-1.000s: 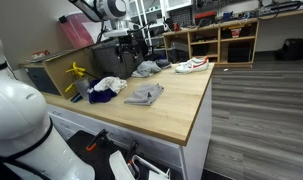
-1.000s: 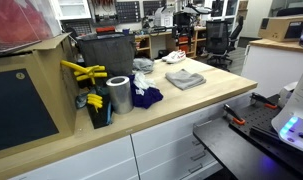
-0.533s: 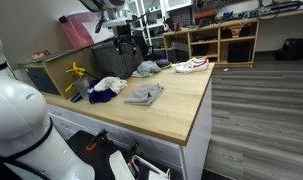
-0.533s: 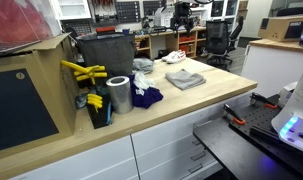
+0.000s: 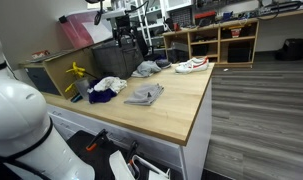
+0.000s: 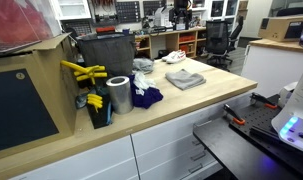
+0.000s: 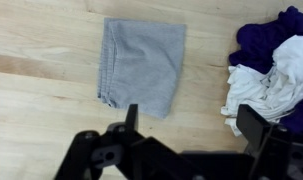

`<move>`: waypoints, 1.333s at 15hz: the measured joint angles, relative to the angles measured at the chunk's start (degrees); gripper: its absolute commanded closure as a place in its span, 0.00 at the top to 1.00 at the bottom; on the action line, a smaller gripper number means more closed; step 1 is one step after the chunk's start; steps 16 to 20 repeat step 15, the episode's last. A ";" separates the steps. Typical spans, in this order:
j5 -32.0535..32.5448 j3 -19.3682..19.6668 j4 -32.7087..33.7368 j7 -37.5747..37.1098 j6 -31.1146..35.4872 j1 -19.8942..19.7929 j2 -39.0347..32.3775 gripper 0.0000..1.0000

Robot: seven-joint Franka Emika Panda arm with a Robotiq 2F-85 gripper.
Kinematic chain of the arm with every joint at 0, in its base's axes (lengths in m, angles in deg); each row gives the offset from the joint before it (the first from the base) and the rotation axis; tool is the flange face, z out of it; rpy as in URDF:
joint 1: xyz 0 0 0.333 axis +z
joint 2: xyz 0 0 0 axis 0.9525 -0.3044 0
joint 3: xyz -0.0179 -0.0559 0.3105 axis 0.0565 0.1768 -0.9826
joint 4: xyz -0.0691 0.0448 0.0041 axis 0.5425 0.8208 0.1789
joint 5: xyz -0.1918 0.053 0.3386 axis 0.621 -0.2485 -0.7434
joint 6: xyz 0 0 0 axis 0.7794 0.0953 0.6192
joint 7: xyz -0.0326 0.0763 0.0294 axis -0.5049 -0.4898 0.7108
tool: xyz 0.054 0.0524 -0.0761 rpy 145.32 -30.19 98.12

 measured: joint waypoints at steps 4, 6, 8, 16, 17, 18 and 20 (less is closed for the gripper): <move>0.65 0.01 1.33 -0.01 -1.71 0.01 1.42 1.00; 1.00 0.01 1.72 -0.10 -2.35 0.07 2.26 1.00; 1.34 0.00 2.00 -0.61 -2.90 0.17 3.17 1.00; 2.12 -0.04 2.26 -2.43 -4.12 0.38 5.38 1.00; 2.12 -0.04 2.26 -2.43 -4.12 0.38 5.38 1.00; 2.12 -0.04 2.26 -2.43 -4.12 0.38 5.38 1.00; 2.12 -0.04 2.26 -2.43 -4.12 0.38 5.38 1.00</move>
